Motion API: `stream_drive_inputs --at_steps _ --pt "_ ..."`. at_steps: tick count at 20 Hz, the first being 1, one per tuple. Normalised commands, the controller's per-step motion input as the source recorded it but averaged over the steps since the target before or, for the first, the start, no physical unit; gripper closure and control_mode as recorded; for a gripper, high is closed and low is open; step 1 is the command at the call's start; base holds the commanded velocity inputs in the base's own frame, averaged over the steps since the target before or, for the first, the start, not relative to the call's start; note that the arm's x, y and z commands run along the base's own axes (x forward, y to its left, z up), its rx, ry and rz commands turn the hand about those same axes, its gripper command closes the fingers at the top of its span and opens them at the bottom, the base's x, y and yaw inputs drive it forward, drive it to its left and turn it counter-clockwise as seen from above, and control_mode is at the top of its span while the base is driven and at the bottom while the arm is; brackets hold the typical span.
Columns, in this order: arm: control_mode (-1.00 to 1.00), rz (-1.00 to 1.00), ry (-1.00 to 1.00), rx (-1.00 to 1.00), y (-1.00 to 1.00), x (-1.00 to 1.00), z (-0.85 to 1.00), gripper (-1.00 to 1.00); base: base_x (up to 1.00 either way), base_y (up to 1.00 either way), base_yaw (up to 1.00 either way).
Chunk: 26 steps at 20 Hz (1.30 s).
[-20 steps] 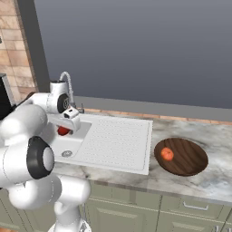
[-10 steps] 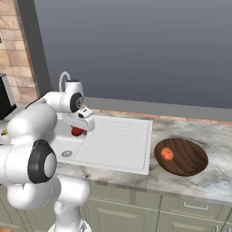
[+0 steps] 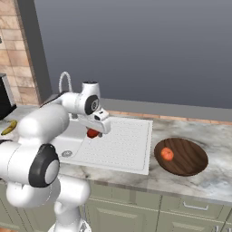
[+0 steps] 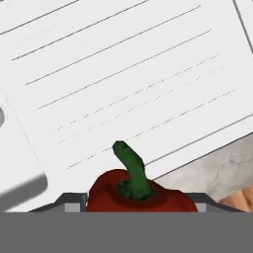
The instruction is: There is a mixed pile of frozen fruits and vegetables on the counter. Locate all the frozen vegetables and place the items in a bowl on the counter. Take all the frozen fruits and defrost them in a running sink.
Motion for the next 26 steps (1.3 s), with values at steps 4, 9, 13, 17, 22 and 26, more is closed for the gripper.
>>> stream_drive_inputs --at_steps 4,9,13,17,22,26 --pt "-1.0 -0.07 0.01 0.0 -0.6 0.15 0.01 1.0 0.0 0.0 0.0" --pt "-1.0 -0.07 0.02 0.0 -0.59 0.16 0.0 1.0 0.0 0.0 0.0" --pt "-1.0 -0.08 0.02 0.0 -0.49 0.14 0.0 1.0 0.0 0.0 0.0" --pt "-1.0 -0.09 0.01 -0.01 -0.43 0.12 0.0 1.0 0.0 0.0 0.0" --pt "-1.0 -0.1 0.01 -0.01 -0.39 0.14 0.0 1.0 0.0 0.0 0.0" --pt "-1.0 -0.1 0.0 -0.02 -0.4 0.16 0.0 1.0 0.0 0.0 0.0"
